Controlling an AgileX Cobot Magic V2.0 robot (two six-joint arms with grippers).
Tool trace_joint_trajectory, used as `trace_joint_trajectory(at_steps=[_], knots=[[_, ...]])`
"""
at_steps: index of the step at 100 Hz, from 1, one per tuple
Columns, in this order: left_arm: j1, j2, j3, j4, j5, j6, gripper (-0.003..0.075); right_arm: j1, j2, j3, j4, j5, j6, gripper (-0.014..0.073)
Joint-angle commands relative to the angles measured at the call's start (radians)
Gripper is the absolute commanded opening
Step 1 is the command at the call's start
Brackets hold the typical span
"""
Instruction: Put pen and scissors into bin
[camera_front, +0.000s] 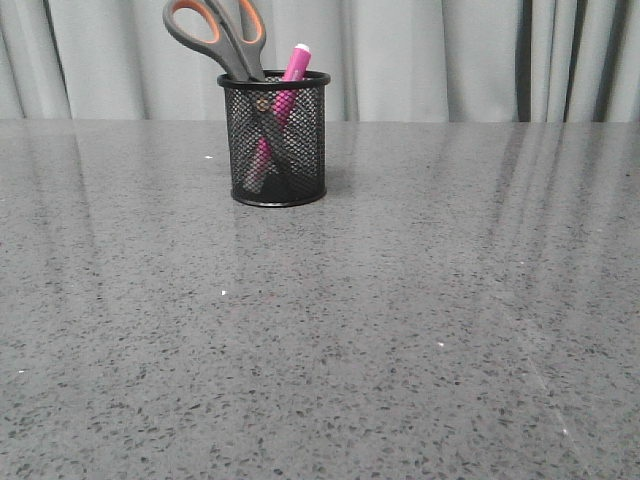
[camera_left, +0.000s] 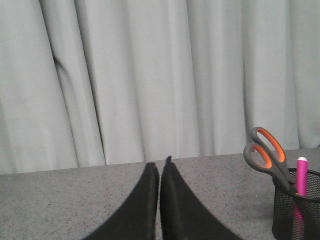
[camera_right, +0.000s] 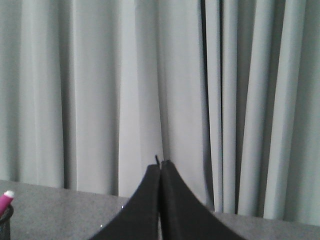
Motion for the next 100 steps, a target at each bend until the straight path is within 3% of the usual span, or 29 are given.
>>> trace_joint_trajectory(at_steps=[1, 28, 100], knots=[[-0.001, -0.067, 0.025, -0.022, -0.052, -0.006, -0.0022, -0.009, -0.088, 0.042, 0.001, -0.013, -0.015, -0.0068], [-0.001, -0.202, 0.154, -0.073, -0.106, -0.008, -0.0022, -0.009, -0.283, 0.175, 0.001, 0.115, -0.015, -0.0068], [-0.001, -0.203, 0.182, -0.137, -0.106, -0.008, -0.0022, -0.009, -0.290, 0.203, 0.001, 0.130, -0.015, -0.0068]])
